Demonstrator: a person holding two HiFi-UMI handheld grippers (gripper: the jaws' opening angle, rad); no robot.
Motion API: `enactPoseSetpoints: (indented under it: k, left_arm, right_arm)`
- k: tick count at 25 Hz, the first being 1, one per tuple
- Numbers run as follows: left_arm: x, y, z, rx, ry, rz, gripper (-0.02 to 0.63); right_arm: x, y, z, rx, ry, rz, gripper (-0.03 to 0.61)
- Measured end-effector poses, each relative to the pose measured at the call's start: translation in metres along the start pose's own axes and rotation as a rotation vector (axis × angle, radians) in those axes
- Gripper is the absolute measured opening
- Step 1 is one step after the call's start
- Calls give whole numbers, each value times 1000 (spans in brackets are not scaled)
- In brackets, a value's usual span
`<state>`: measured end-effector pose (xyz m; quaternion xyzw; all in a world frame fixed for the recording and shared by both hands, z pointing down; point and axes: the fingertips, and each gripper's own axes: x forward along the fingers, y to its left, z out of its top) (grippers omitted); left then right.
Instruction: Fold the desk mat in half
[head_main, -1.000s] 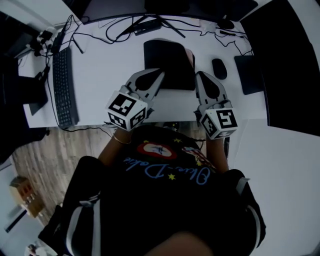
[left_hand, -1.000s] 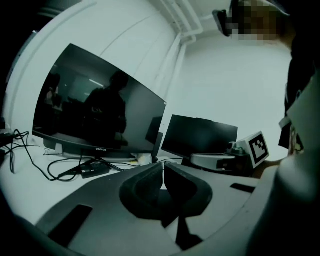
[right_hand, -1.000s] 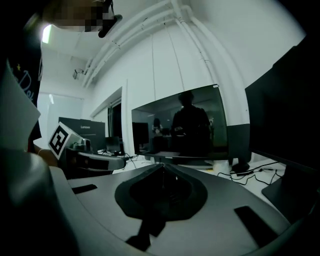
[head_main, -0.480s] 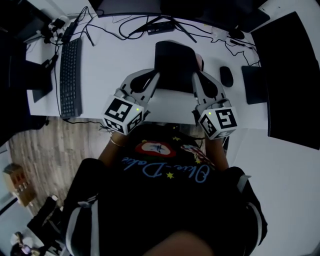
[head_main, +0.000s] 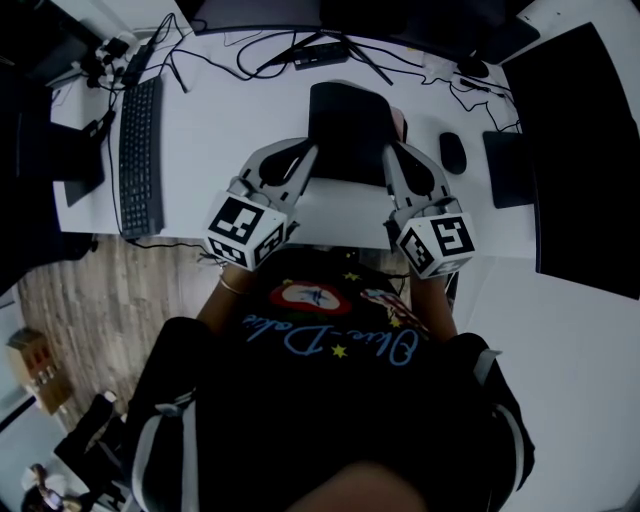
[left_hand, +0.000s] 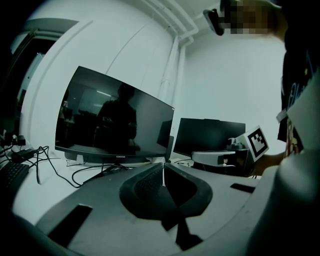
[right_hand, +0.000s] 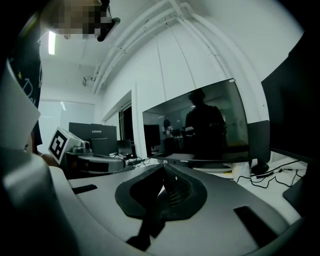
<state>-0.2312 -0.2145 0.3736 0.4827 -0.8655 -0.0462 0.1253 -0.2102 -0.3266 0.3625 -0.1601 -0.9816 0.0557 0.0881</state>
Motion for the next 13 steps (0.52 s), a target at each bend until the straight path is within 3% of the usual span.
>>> enactPoseSetpoints:
  k: [13]
  left_arm:
    - [3, 4, 0, 5, 3, 12, 9]
  right_arm:
    - [3, -5, 1, 3, -3, 1, -2]
